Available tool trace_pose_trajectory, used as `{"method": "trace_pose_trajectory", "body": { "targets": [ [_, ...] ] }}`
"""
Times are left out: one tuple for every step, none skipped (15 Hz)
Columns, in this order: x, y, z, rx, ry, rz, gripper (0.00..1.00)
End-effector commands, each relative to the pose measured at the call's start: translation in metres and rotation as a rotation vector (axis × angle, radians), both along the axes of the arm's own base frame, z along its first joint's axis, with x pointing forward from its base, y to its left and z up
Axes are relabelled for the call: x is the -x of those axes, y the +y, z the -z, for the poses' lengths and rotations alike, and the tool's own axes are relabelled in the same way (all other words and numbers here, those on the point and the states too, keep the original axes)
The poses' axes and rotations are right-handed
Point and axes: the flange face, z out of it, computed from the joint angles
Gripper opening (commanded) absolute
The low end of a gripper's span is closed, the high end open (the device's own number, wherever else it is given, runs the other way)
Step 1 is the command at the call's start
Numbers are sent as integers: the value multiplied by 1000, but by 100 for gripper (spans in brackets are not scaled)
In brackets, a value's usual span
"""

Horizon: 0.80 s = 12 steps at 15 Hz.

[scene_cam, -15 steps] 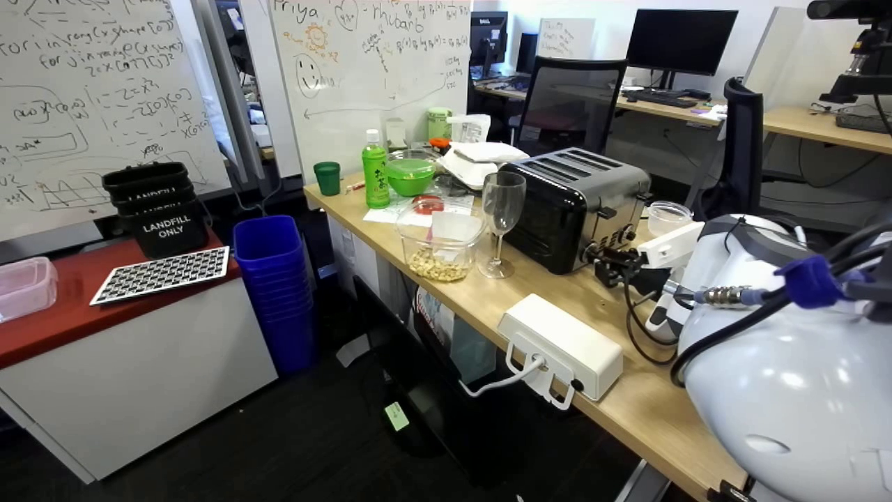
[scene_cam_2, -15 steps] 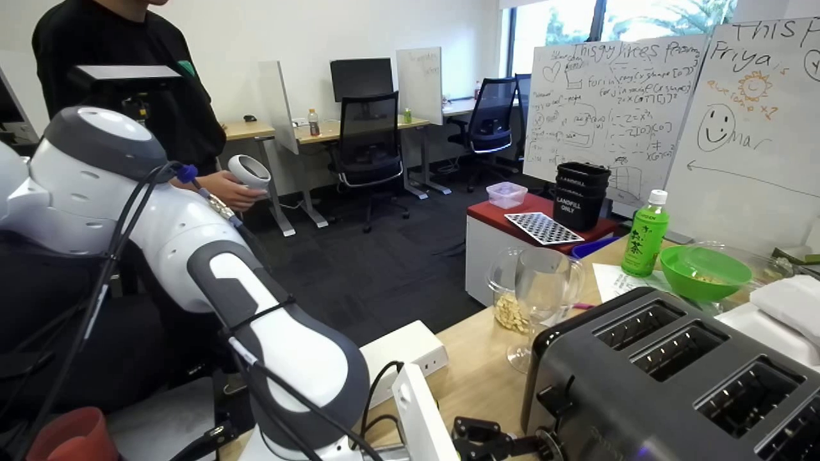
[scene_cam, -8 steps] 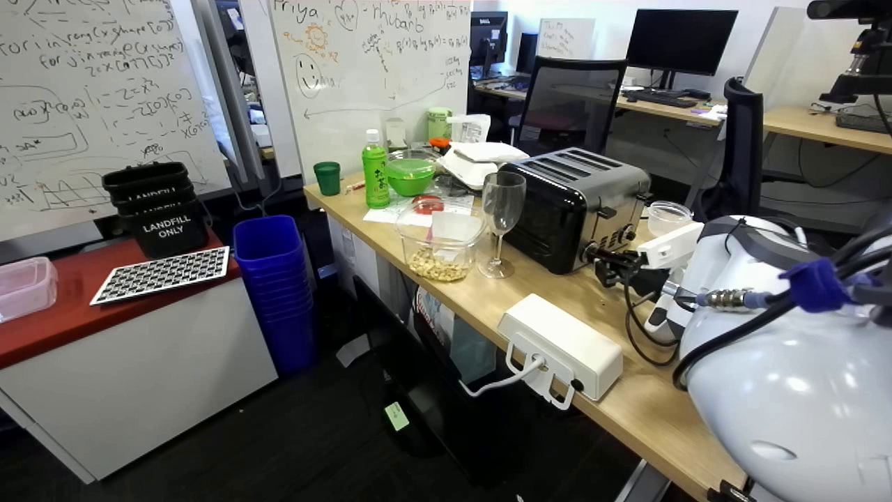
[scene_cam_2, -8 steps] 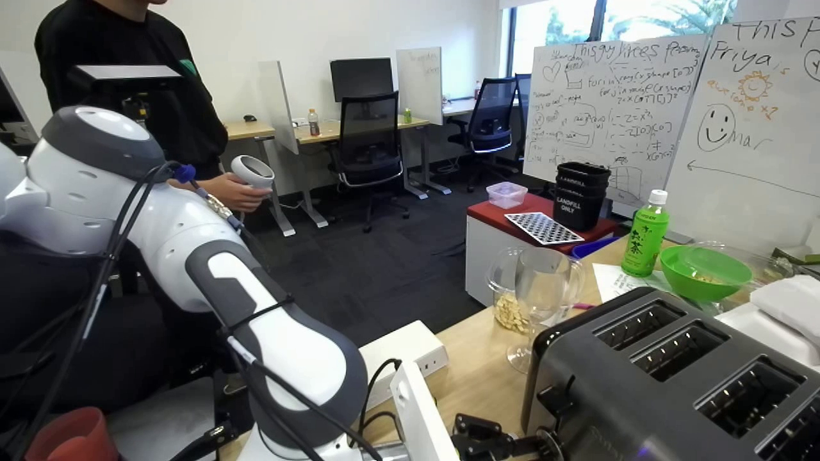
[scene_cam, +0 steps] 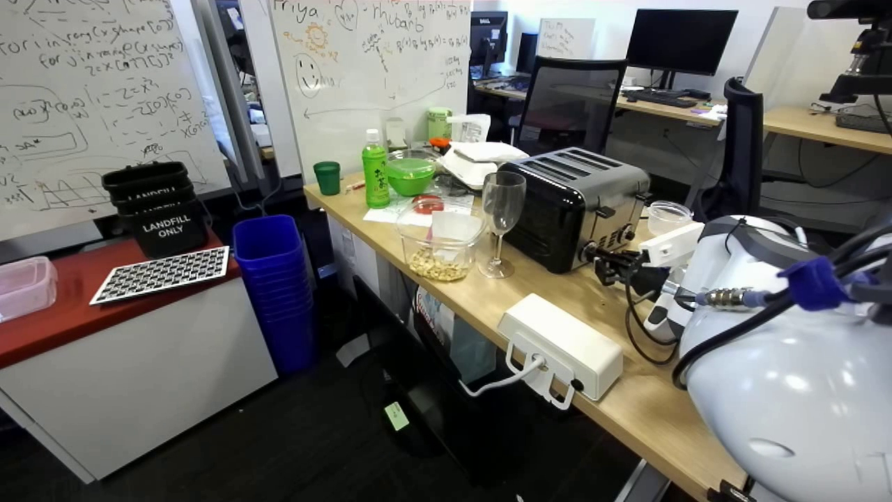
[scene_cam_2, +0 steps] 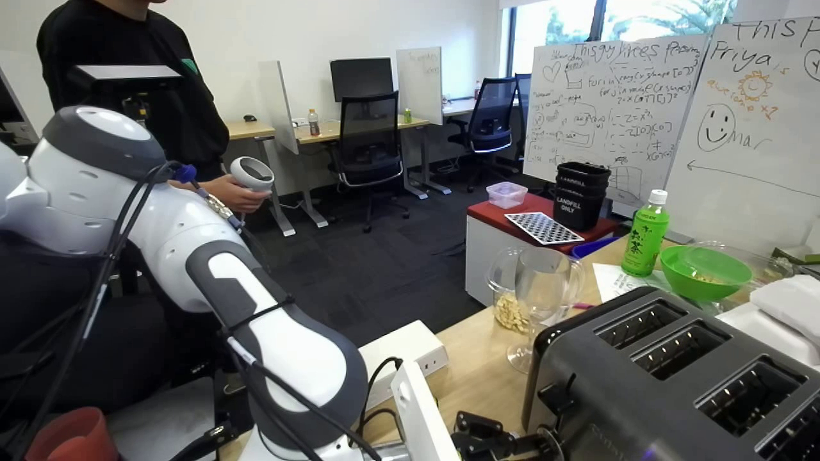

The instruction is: Twist the left knob of the toaster

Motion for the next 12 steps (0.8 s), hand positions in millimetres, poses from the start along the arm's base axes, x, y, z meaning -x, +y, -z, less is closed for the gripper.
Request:
{"method": "trace_pose_trajectory", "body": {
  "targets": [
    [-6, -1, -4, -47, -35, -16, 6],
    [-5, -2, -3, -57, -34, -13, 6],
    [-4, -2, -1, -76, -36, -9, 6],
    [-4, -3, 1, -94, -37, -6, 6],
    [-2, -3, 3, -120, -40, -4, 6],
    [-1, -4, 5, -147, -44, -2, 6],
    [-1, -6, 4, -174, -47, 1, 6],
    [0, -7, 5, -199, -54, 2, 6],
    [2, -8, 5, -224, -60, 3, 6],
    [3, -10, 5, -252, -68, 4, 6],
    [4, -11, 5, -283, -76, 4, 6],
    [5, -12, 5, -311, -83, 4, 6]
  ]
}}
